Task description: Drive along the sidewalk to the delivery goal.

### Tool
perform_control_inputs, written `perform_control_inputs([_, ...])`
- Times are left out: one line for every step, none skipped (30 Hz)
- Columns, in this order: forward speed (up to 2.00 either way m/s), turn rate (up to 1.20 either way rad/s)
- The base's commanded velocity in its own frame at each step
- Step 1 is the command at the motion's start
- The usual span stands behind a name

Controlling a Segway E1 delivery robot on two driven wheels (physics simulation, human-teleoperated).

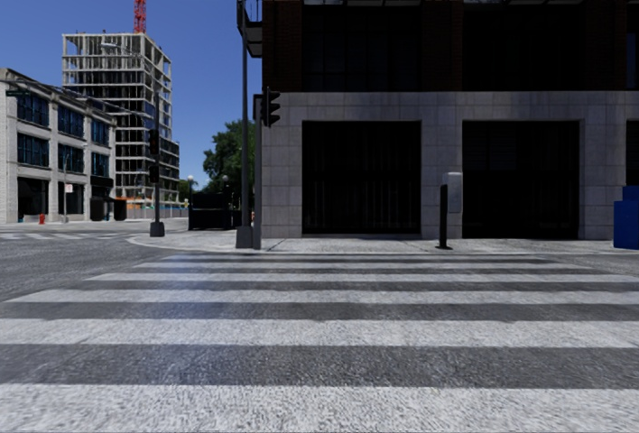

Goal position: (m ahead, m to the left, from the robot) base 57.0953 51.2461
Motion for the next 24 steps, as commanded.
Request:
perform_control_inputs([2.00, 0.00])
perform_control_inputs([2.00, 0.00])
perform_control_inputs([2.00, 0.00])
perform_control_inputs([2.00, 0.00])
perform_control_inputs([2.00, 0.00])
perform_control_inputs([2.00, 0.00])
perform_control_inputs([2.00, 0.00])
perform_control_inputs([2.00, 0.00])
perform_control_inputs([2.00, 0.00])
perform_control_inputs([2.00, 0.00])
perform_control_inputs([2.00, 0.00])
perform_control_inputs([2.00, 0.00])
perform_control_inputs([2.00, 0.00])
perform_control_inputs([2.00, 0.00])
perform_control_inputs([2.00, 0.00])
perform_control_inputs([2.00, 0.00])
perform_control_inputs([2.00, 0.00])
perform_control_inputs([2.00, 0.00])
perform_control_inputs([2.00, 0.00])
perform_control_inputs([2.00, 0.00])
perform_control_inputs([2.00, 0.00])
perform_control_inputs([2.00, 0.00])
perform_control_inputs([2.00, 0.00])
perform_control_inputs([2.00, 0.00])
